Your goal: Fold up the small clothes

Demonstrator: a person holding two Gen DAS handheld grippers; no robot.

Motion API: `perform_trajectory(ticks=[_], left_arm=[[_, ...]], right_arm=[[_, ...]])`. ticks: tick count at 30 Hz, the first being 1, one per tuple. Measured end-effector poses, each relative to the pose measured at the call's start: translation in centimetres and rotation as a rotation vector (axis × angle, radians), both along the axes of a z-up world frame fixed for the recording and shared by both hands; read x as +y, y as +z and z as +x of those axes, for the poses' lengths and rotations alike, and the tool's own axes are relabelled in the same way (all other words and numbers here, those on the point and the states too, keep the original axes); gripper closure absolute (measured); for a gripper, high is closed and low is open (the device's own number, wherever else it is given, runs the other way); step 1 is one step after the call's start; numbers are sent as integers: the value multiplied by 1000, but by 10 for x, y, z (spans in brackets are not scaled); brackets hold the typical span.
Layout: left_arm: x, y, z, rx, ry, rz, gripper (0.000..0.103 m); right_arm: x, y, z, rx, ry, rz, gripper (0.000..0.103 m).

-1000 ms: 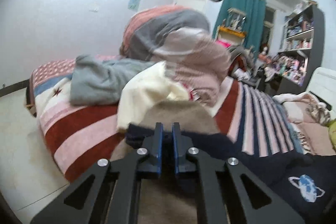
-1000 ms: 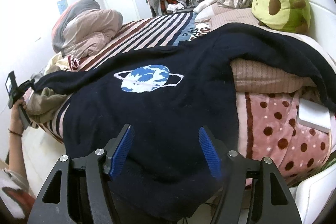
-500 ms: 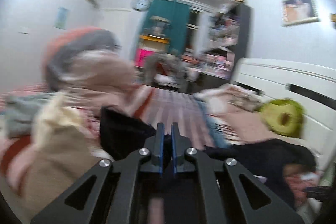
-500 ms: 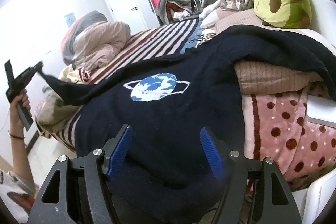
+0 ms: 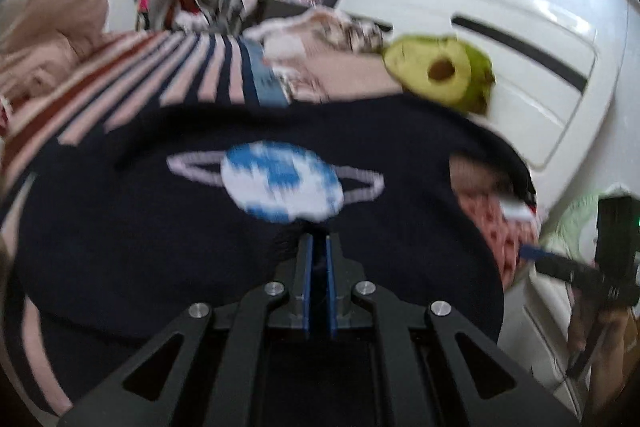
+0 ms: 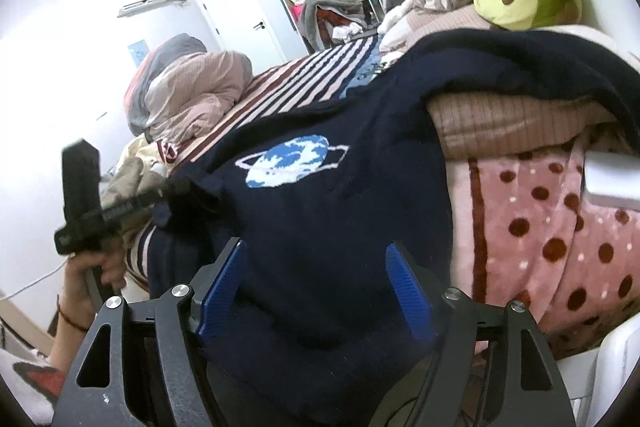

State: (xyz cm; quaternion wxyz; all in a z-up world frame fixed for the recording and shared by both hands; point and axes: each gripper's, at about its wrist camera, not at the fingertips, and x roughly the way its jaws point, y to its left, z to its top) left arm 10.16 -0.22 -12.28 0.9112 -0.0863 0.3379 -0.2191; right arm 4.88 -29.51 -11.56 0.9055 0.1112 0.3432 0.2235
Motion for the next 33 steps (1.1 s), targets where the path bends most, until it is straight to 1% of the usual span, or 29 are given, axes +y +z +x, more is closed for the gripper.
perform_trajectory(ticks=[2,4,6,7,8,10,12,13,14,17,23,26,28,30,31,33], left_arm=[[3,-3,-6,7,-18,12,98],[9,0,-15,1,-37,-6,94],[24,12,-30,-31,-18,-27,82],[33,18,-36,-50,3,-26,67],[43,24,-42,-75,31,-26,59],[65,36,-53,-112,106,-23,56],[85,42,-59,-128,189,-7,49],[93,43,-62,-133,226,5,43],[102,43,-64,-135,270,22,40],[124,37,-67,-122,342,44,36],[147,13,-66,-85,422,60,34],[152,6,-61,-71,444,59,34],[156,2,-59,-63,448,55,34],[159,-1,-59,-58,454,52,34],[159,-2,-59,-56,455,51,34],[161,-5,-59,-49,454,46,34]], right_arm=[[3,-4,2,10,10,-1,34],[9,-6,5,15,30,-3,34],[20,-4,12,19,61,-13,32],[27,-3,16,19,81,-17,31],[34,-1,19,18,99,-18,30],[52,3,29,17,148,-18,29],[70,5,38,16,192,-17,27],[81,5,43,17,219,-14,26],[90,4,48,19,240,-13,25],[124,-1,66,34,308,-31,25],[179,-18,97,96,404,-83,24],[195,-33,111,146,418,-96,24],[201,-44,120,199,406,-103,24],[205,-55,124,241,402,-96,21],[206,-57,124,248,401,-91,17],[208,-57,122,241,398,-83,16]])
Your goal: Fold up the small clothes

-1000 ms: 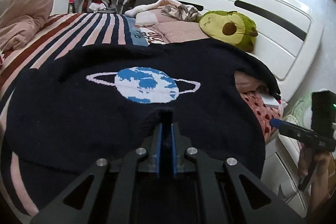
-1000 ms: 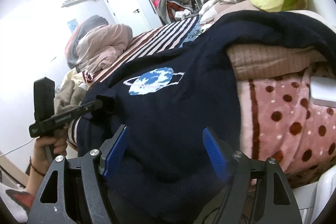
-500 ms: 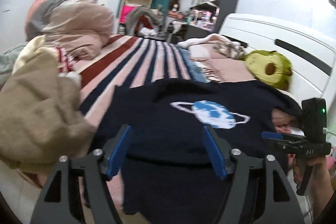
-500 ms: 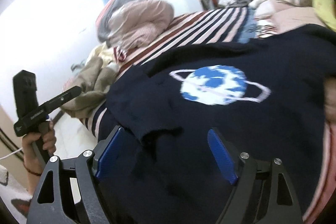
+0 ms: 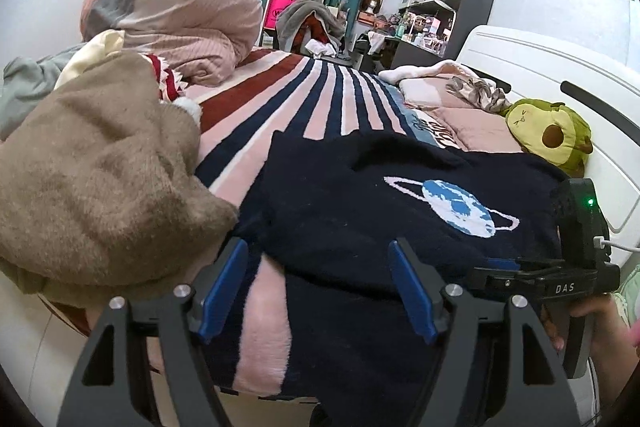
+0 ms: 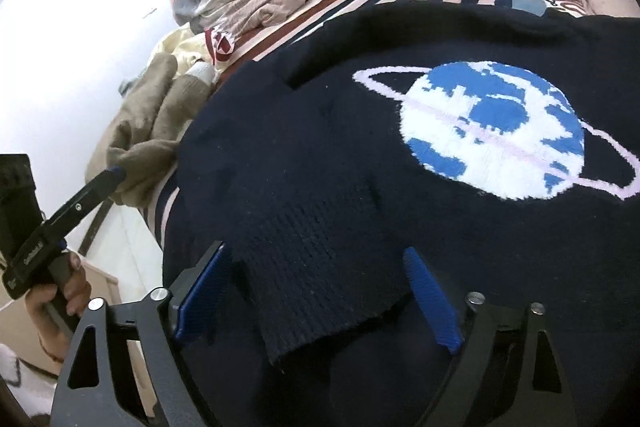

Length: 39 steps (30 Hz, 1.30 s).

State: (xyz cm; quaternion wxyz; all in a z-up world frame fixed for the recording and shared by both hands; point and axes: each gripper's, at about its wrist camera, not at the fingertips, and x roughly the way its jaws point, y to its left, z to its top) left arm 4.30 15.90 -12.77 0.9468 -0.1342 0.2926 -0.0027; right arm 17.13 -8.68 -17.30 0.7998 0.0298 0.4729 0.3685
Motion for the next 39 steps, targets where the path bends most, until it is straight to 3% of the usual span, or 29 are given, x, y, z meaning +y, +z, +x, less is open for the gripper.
perform_trajectory(ticks=[1,6,12,20,25,28,32,39], left_arm=[[0,-1,0,2,0,-2,34],[0,-3,1,6,-2,-5,34],[1,-2,0,5,9,8,34],[-6,5,-4,-2,9,35,34],[-15,11,-5,-10,-5,51,34],[-24,15,-5,-12,-16,60,34],[-42,19,-5,-13,-44,77,34],[-67,22,6,13,-74,125,34]], right_arm=[[1,0,0,0,1,3,17],[13,3,-2,-20,35,20,41],[19,15,0,-88,31,51,94],[7,64,-19,-288,9,122,96],[-41,100,-43,-400,-100,157,96],[-79,107,-56,-418,-189,135,96],[-126,98,-67,-366,-284,88,96],[-172,34,-82,-132,-360,76,96]])
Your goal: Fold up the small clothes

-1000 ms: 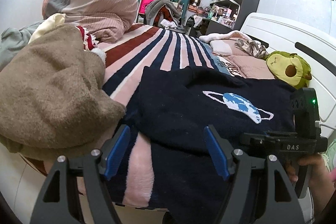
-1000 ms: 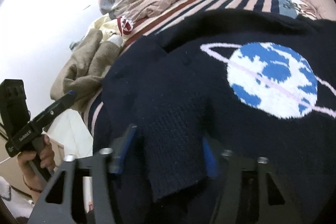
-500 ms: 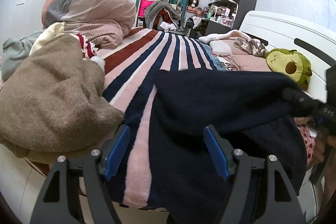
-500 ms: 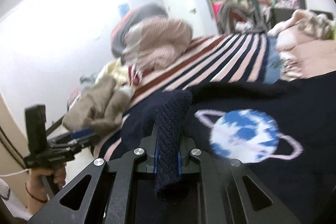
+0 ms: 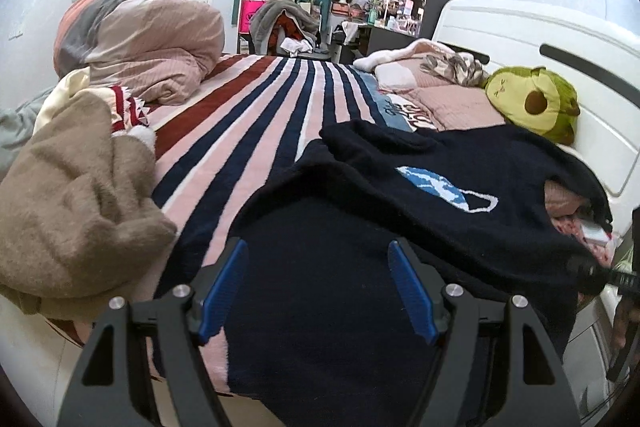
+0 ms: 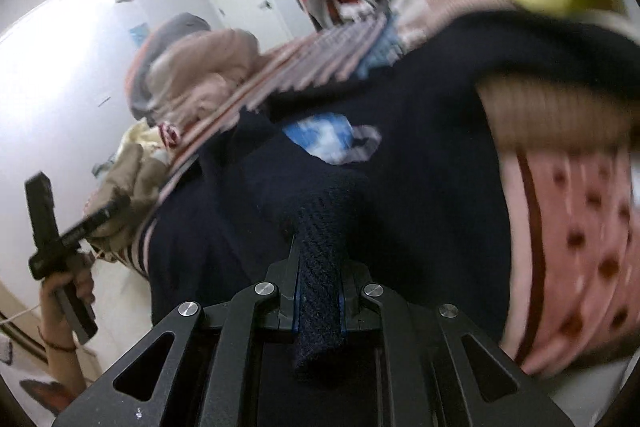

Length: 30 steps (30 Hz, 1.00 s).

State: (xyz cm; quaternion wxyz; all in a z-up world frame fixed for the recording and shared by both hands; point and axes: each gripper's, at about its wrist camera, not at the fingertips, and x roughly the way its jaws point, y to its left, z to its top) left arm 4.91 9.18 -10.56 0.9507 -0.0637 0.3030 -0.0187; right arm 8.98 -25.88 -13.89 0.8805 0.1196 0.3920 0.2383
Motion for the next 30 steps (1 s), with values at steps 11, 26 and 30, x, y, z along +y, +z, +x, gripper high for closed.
perform_trajectory(ticks=[11,26,30], left_arm=[[-9,0,9,16,-9,32,33],[-34,13,29,-15,-75,5,33],[-45,15,36,-25,-91,25,33]], right_arm=[[-37,10,1,-50,-79,-79,43],[-164,42,22,-216,-541,-74,31],[-174,47,31,-277,-629,-235,31]])
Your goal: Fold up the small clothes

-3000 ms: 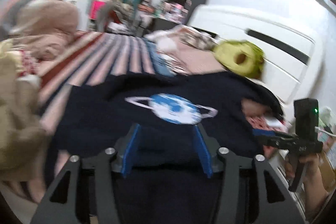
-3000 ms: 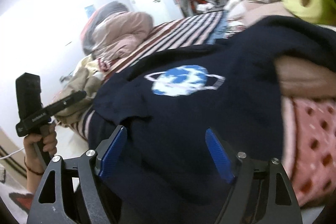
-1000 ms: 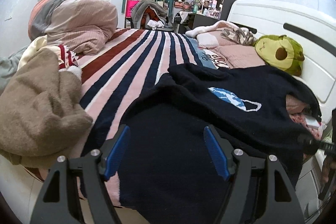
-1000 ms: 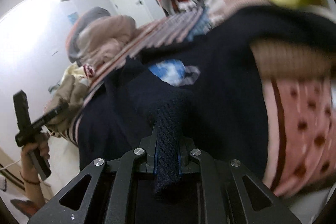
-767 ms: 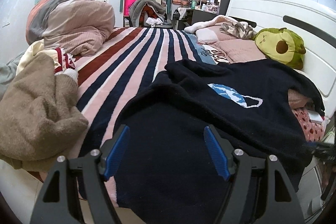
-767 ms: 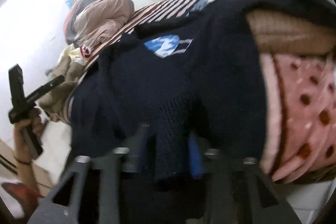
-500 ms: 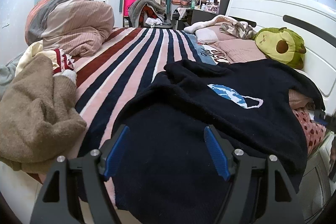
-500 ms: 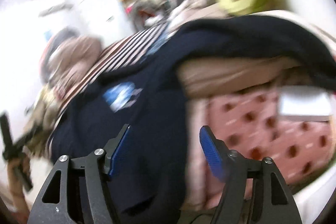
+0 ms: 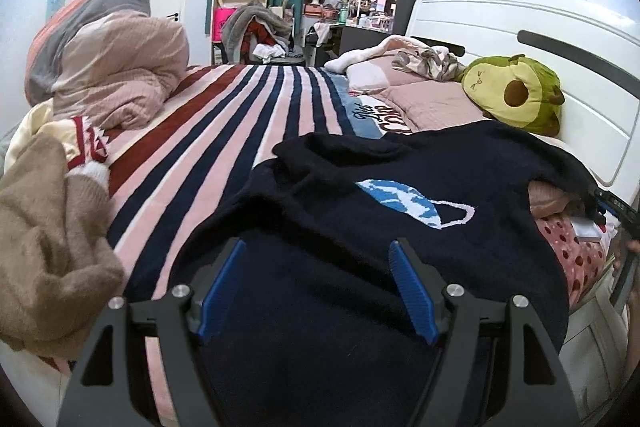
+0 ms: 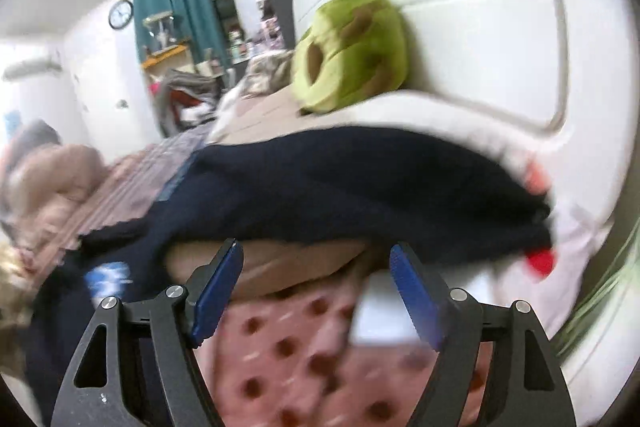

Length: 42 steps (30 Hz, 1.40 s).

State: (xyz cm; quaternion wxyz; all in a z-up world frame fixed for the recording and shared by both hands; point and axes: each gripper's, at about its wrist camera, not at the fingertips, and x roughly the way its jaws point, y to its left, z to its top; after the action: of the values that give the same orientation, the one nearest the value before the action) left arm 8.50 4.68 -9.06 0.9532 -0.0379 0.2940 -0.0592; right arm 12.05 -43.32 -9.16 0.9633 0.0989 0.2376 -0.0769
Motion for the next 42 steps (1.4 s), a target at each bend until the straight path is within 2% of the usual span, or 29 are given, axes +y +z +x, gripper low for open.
perform_trajectory(ticks=[2,6,8,13,15,16,17,21,24,27,31,34,37,39,40,42], left_arm=[[-3,-1,3,7,-9,-13,33],[-7,-4,6,19,-11,-9,33],[-8,-6,8,25,-6,5,33],[-5,-7,11,25,6,17,33],[-3,-9,11,26,15,11,33],[-2,-10,11,29,18,8,33],[-1,-11,12,32,18,7,33],[0,-13,10,33,20,0,33],[3,-14,8,25,19,-22,33],[8,-12,1,9,22,-23,33],[20,-11,-7,-5,39,-33,33],[27,-12,-13,-5,40,-39,33],[30,-13,-16,-11,37,-40,28],[32,-13,-18,-14,32,-44,28],[33,-12,-18,-15,31,-45,28],[35,-12,-19,-19,32,-46,28]], right_arm=[[-8,-2,5,12,-24,8,29],[-36,-20,4,16,45,350,29],[-42,-30,5,-7,93,454,29],[-49,-24,11,-115,80,457,29],[-50,-17,14,-169,68,456,46],[-48,-12,15,-178,49,419,72],[-44,-10,19,-176,37,385,93],[-20,3,13,-233,101,328,98],[11,16,6,-282,222,331,98],[55,29,4,-290,384,305,98],[134,31,3,-217,653,200,98],[207,5,7,-9,846,78,98],[249,-33,10,188,910,24,97],[263,-56,10,273,900,-20,96],[265,-63,9,298,889,-32,92],[259,-66,5,311,880,-12,78]])
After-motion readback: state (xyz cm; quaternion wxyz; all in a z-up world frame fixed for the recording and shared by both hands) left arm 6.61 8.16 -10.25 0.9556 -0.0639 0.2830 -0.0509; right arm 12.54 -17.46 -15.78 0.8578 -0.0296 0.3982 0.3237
